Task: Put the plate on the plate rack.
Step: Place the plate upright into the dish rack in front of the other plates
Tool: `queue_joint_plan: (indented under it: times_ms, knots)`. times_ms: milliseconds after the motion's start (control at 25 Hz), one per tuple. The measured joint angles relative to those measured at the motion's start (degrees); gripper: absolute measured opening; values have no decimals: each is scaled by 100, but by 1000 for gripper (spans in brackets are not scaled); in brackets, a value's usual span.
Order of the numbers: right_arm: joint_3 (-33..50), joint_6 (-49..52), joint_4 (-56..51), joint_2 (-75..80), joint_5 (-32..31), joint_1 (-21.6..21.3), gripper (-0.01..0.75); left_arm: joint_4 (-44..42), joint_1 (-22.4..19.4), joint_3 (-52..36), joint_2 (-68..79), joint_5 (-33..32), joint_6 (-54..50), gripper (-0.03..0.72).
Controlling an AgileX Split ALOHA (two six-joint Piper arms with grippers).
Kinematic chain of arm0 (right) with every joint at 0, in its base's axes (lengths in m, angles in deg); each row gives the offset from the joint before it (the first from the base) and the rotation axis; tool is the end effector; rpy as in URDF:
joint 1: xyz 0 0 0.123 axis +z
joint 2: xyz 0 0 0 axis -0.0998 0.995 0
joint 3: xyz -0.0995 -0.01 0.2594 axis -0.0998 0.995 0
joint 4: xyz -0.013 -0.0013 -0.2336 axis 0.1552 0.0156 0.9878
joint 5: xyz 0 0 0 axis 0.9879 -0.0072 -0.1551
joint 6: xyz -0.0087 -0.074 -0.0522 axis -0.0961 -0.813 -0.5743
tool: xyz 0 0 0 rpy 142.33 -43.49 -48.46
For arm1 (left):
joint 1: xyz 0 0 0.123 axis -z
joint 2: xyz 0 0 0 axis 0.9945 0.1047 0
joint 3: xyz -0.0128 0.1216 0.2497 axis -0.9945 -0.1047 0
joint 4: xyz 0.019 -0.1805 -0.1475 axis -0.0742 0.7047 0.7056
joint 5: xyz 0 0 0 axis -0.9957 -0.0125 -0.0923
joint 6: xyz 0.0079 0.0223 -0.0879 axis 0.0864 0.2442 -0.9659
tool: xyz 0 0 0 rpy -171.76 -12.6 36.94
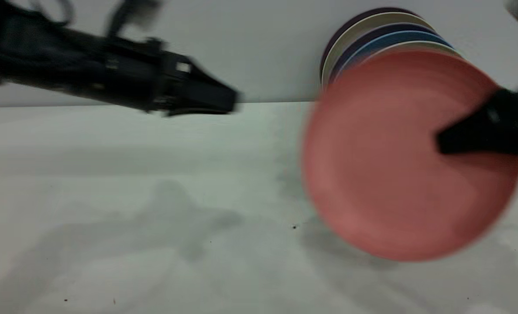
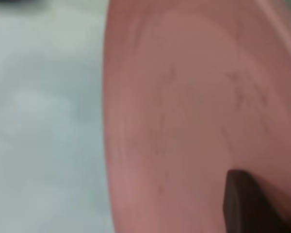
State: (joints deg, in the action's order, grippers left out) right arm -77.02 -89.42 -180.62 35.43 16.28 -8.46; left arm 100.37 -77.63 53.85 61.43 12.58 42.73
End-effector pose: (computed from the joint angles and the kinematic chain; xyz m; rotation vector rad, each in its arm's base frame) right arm 0.2609 0.0423 0.1514 -0.4713 2.2992 0.6630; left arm 0.3526 -0.1056 0.1319 0.5277 2.2514 -1.0073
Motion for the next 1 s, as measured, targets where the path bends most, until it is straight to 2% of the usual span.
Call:
queue_joint_plan:
  times_ms: [120, 200, 240, 320, 440, 720, 1000]
  knots:
    - [4, -890, 652, 13, 107, -443, 129, -392, -459, 0, 0, 36, -286, 221]
    - [-19, -1029, 979, 13, 100, -567, 129, -574, -735, 0, 0, 78, -420, 267]
    - [-87, -1029, 1243, 13, 95, -616, 129, -574, -735, 0, 0, 78, -420, 267]
    - [-260, -1029, 1735, 13, 88, -662, 129, -670, -1072, 0, 0, 170, -476, 295]
    - [-583, -1029, 2522, -48, -58, -666, 129, -748, -1315, 0, 0, 309, -550, 300]
    - [-1414, -1029, 3989, -471, -420, -666, 129, -946, -1375, 0, 0, 481, -609, 304]
    - [-2332, -1029, 4376, -471, -915, -666, 129, -983, -1375, 0, 0, 551, -609, 306]
